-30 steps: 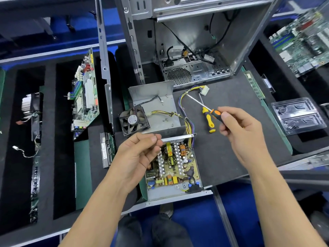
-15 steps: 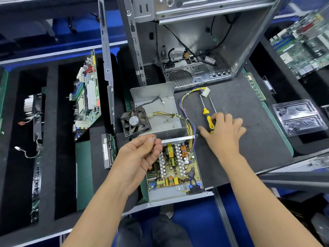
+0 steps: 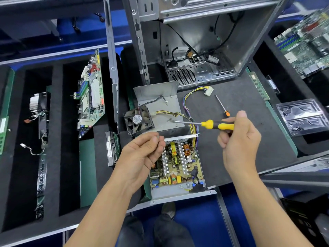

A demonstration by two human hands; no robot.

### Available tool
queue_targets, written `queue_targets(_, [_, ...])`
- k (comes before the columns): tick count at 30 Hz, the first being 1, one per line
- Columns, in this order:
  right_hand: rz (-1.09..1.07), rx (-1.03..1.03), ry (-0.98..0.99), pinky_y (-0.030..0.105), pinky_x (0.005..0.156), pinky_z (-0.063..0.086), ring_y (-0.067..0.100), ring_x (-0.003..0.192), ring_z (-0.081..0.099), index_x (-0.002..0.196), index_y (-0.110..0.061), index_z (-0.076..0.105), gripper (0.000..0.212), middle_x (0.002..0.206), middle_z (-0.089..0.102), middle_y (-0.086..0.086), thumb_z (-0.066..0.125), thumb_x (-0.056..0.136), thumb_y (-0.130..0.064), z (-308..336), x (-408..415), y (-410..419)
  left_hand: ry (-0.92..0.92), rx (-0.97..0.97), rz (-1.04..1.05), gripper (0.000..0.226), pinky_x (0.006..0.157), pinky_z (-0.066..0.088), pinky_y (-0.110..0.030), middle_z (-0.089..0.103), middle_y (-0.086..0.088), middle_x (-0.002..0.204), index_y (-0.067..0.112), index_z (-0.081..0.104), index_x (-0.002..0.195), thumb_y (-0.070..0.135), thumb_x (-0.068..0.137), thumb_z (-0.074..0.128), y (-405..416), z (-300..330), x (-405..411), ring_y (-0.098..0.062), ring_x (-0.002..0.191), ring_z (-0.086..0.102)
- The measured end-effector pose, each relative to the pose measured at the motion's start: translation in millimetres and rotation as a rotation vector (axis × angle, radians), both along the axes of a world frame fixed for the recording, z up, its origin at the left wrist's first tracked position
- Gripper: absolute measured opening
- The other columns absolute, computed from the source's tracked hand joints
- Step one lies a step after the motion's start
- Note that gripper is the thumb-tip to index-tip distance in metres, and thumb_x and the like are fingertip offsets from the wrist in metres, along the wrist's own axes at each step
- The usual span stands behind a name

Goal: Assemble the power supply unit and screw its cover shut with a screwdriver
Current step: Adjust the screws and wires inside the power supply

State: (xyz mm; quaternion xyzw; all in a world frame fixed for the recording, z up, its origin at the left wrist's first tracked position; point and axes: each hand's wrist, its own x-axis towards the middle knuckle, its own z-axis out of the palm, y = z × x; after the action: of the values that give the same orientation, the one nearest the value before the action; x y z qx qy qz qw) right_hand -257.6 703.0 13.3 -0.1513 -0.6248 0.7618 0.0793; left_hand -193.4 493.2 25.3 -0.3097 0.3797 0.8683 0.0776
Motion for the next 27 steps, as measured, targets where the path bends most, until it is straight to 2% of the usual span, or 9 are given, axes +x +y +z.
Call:
queue_targets(8, [0.122,0.02,-0.026,0.019,0.04,0.024,0.012,0.038,0.025,0.059,-0.022,0.061,0.037,0.049,0.031,-0.006,0.051,0.087,-0.043,6.4,12.9,-21.6,0.026,-0.028,0.021,0.015,0.067,0.058,-0.019,0.075,-0.011,0.081,0.012,0.081,0.076,0.004,0.073,0.068,-0.7,-3.1,0.8,-0.017,0.077,0.075])
queue_targets(15, [0.138,0.054,-0.058,0.017,0.039,0.026,0.007,0.039,0.028,0.058,-0.024,0.061,0.039,0.047,0.035,-0.011,0.048,0.094,-0.034,8.9,14.6,-26.3,0.036,-0.039,0.041,0.014,0.068,0.058,-0.018,0.075,-0.01,0.081,0.011,0.081,0.078,0.005,0.073,0.07,-7.6,-5.1,1.2,-0.015,0.077,0.074])
queue_targets(27, [0.082,-0.027,-0.125,0.018,0.04,0.023,0.011,0.039,0.024,0.055,-0.019,0.059,0.041,0.048,0.031,-0.003,0.052,0.093,-0.034,8.2,10.3,-30.8,0.076,-0.143,0.025,0.015,0.07,0.058,-0.019,0.076,-0.014,0.083,0.008,0.081,0.08,0.003,0.07,0.072,-8.5,-6.7,0.2,-0.02,0.08,0.075])
